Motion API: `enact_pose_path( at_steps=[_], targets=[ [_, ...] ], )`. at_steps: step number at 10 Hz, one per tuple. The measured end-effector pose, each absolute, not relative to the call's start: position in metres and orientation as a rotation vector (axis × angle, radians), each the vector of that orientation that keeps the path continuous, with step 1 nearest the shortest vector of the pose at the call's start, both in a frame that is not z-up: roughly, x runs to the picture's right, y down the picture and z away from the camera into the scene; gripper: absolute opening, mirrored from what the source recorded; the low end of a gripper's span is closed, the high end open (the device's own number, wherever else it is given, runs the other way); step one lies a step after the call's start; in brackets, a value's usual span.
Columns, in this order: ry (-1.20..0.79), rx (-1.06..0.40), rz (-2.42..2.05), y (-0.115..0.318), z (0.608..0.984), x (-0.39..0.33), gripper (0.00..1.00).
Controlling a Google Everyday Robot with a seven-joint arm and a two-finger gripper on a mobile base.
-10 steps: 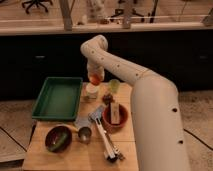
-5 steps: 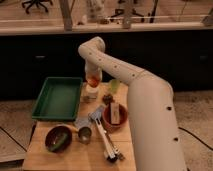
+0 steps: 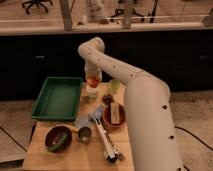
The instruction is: Place apple in paper cup
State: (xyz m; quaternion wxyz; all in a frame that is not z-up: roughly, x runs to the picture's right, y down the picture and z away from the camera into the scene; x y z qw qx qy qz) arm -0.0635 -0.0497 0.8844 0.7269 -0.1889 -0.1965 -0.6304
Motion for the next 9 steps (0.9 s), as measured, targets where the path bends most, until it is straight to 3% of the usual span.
enact_pose_path(
  at_steps=[7,9],
  targets=[
    [-0.436,-0.43,-1.384,-0.0535,0.8859,-0.0623,0.78],
    [-0.435,-0.428,-1.382,-0.0556,0.8847,-0.062,0.8]
  ],
)
